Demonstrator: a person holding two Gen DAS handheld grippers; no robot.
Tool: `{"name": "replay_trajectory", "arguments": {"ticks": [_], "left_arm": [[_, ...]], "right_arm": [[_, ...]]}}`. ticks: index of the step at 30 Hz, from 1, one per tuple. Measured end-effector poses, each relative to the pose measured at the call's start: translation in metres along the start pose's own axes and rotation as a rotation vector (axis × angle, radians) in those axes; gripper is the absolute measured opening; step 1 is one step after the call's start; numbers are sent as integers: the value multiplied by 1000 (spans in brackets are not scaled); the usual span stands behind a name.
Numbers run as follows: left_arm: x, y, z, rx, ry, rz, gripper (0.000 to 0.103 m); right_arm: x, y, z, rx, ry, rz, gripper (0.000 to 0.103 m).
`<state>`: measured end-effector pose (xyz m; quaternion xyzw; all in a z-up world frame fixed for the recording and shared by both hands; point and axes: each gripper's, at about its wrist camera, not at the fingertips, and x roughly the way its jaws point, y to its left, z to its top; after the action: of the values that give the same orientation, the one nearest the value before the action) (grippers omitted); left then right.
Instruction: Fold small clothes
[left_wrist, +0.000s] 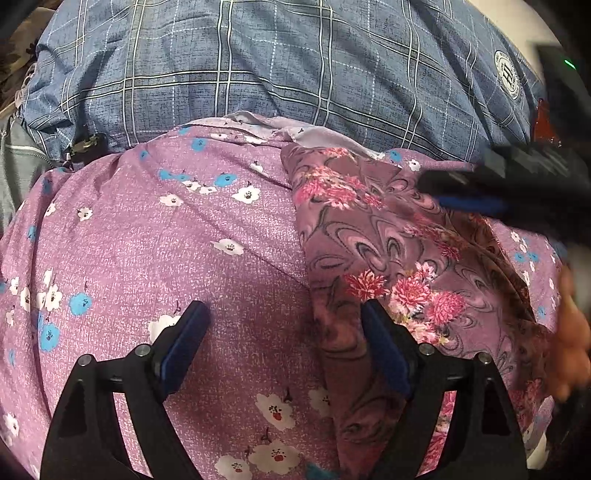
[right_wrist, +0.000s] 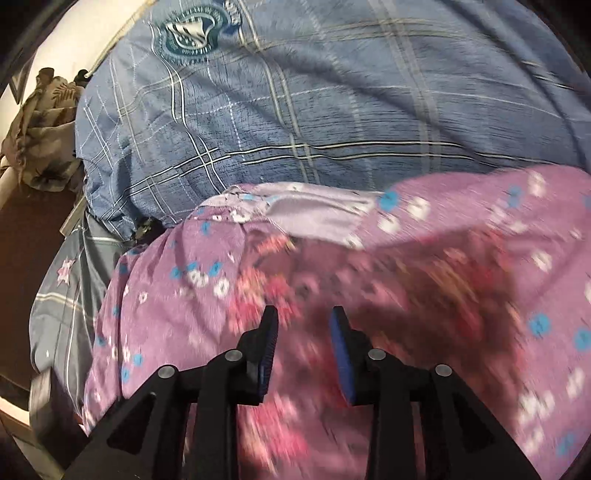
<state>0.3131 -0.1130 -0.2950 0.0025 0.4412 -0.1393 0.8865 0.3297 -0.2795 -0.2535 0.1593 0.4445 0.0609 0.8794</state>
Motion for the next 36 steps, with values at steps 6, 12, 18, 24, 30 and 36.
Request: {"name": "replay_trajectory", "arguments": {"ticks": [6,12,18,24,30,36], "left_arm": [[1,0,0,-1,-1,5,88],[3,0,-1,5,-6,17,91],[2,-1,-3,8,-11,21,91],[1,-3,-5,20,-8,32,96],[4,-3,-9,4,-6,46,103],[1,-9,-15,23,-28,78,103]], "right_arm": [[-25,-19,-55,19,32,-42,34],[-53,-31,-84,68,-40,-22,34],[-66,-39,-106,103,-45,0,40],[-68,-42,-113,114,-60,-10,40],[-64,-52,-123,134,-30,-37,40],[-57,-49,-127,95,-45,-50,41]]}}
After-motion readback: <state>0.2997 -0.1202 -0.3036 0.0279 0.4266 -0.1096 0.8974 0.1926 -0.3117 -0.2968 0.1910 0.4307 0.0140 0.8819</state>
